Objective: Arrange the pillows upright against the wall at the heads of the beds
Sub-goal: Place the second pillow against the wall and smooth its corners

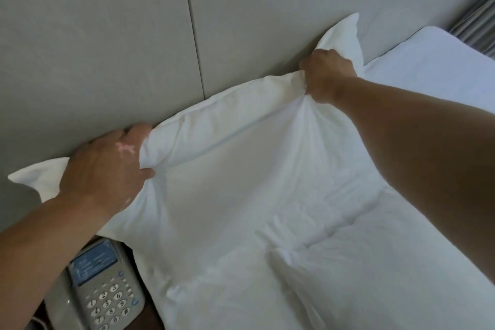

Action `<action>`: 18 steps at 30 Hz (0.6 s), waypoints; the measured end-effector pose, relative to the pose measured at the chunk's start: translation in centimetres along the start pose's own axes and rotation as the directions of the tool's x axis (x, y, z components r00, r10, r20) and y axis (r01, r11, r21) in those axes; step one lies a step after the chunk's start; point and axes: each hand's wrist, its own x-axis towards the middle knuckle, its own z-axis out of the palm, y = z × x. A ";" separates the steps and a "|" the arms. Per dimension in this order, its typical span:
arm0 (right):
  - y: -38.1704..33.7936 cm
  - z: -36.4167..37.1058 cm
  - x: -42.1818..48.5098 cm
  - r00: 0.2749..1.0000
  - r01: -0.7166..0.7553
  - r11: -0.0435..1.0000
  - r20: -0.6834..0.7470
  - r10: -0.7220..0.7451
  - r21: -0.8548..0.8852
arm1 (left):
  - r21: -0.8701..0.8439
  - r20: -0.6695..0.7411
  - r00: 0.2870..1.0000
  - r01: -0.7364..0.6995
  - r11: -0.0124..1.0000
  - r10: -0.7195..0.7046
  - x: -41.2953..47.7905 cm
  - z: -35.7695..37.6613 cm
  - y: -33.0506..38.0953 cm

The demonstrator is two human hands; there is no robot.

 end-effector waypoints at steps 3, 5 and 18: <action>1.2 -2.7 0.5 0.999 -0.033 0.999 0.007 0.033 -0.009 | -0.041 -0.052 0.998 -0.027 0.999 0.025 0.0 -1.0 -0.3; 1.7 -4.2 0.4 0.999 -0.047 0.998 0.024 0.047 -0.034 | -0.091 -0.077 0.997 -0.033 0.995 0.026 0.0 -1.3 -0.4; 1.5 1.1 -0.4 0.981 0.049 0.998 0.184 -0.054 0.032 | 0.095 0.082 0.994 0.058 0.994 -0.066 0.7 -0.5 1.3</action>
